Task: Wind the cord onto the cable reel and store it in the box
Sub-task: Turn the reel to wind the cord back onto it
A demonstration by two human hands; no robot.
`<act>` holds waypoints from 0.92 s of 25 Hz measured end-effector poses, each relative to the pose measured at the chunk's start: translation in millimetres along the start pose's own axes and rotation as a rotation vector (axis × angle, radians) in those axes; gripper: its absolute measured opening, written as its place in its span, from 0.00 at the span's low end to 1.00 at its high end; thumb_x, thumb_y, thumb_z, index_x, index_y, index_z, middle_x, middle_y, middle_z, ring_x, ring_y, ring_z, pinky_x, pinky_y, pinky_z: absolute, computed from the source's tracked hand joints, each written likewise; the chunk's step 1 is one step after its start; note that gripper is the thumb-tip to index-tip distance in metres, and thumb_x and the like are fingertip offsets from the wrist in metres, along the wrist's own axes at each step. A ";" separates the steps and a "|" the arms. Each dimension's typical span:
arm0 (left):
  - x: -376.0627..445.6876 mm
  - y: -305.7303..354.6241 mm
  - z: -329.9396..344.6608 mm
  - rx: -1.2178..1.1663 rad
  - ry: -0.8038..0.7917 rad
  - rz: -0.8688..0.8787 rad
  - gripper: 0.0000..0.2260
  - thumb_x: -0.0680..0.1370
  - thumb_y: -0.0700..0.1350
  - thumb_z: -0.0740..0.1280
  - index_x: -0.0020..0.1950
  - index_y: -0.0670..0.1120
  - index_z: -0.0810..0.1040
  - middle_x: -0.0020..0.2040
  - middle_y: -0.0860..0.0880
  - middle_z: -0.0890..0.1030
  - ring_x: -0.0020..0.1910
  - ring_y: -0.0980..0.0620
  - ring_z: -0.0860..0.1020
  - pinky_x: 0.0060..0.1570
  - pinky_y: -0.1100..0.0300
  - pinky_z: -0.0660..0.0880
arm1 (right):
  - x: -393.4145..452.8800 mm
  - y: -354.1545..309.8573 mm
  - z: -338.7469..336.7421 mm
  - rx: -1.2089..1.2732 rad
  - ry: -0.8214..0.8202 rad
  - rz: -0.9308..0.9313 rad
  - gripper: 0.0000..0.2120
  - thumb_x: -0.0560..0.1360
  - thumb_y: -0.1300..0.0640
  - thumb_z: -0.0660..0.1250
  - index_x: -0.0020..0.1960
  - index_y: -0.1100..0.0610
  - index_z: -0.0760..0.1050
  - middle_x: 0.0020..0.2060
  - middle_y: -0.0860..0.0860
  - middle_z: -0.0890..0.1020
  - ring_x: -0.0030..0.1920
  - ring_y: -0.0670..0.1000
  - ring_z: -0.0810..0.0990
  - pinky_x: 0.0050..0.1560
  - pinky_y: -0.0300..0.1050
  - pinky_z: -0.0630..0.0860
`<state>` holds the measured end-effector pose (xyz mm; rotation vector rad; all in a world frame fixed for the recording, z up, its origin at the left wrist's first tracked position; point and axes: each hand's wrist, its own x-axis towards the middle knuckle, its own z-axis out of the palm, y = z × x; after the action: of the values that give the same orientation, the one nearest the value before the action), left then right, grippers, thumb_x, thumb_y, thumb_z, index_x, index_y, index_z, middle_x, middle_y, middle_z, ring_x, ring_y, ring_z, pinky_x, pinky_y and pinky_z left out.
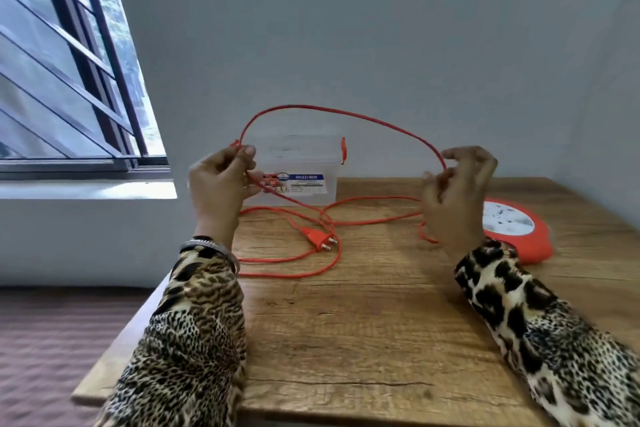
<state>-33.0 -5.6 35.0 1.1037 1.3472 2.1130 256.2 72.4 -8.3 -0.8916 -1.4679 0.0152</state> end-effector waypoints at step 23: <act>11.1 84.3 55.0 0.281 -0.569 -0.165 0.08 0.80 0.37 0.64 0.55 0.34 0.78 0.42 0.41 0.83 0.28 0.54 0.82 0.30 0.66 0.80 | 154.3 -159.1 48.5 0.573 -0.882 0.748 0.02 0.79 0.67 0.59 0.50 0.66 0.70 0.36 0.59 0.76 0.26 0.49 0.79 0.31 0.39 0.79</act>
<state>10.3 -5.0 126.6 1.4998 1.4027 1.3661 160.5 66.8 197.3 -0.9344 -1.6685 1.4637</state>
